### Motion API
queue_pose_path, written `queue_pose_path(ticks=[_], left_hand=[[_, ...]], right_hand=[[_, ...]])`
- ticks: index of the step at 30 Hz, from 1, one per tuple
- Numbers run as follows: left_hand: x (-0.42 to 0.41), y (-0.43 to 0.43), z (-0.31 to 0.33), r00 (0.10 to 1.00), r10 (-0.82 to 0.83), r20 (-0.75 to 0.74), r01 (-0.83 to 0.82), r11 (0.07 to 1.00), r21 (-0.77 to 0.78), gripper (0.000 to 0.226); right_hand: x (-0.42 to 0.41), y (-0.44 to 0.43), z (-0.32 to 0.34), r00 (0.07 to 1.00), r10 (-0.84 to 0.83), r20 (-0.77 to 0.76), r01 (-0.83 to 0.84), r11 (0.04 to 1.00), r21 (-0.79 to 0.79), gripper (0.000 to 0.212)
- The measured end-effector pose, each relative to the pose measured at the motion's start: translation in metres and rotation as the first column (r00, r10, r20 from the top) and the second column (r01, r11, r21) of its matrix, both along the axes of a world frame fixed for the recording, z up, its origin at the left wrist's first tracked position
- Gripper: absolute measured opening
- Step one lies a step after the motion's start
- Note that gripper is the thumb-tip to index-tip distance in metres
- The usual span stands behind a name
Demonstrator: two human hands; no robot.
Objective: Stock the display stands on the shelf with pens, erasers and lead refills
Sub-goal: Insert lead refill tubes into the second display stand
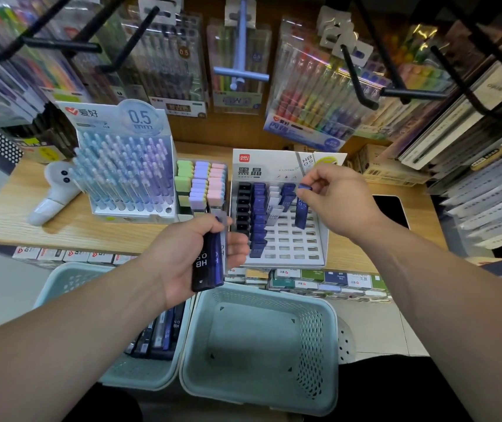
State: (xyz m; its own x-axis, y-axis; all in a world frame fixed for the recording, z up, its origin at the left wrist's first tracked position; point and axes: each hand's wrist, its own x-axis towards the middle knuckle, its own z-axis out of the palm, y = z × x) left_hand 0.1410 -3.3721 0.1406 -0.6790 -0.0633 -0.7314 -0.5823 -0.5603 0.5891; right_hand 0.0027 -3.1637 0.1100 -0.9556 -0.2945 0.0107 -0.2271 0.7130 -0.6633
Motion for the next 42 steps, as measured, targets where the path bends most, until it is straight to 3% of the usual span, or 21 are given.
queue_pose_path(ticks=[15,28,42], left_hand=[[0.001,0.000,0.002,1.000,-0.012,0.010,0.012,0.999,-0.038,0.027],[0.002,-0.003,0.003,1.000,-0.021,0.004,0.021,0.999,-0.037,0.026],[0.003,-0.004,0.004,1.000,-0.031,0.000,0.031,1.000,-0.005,0.024]], right_hand=[[0.000,0.001,-0.007,0.979,0.115,-0.170,-0.050,0.936,0.347,0.010],[0.004,-0.009,0.001,0.968,0.200,-0.155,-0.123,0.909,0.399,0.012],[0.012,-0.011,0.000,0.976,0.185,-0.118,-0.115,0.891,0.440,0.019]])
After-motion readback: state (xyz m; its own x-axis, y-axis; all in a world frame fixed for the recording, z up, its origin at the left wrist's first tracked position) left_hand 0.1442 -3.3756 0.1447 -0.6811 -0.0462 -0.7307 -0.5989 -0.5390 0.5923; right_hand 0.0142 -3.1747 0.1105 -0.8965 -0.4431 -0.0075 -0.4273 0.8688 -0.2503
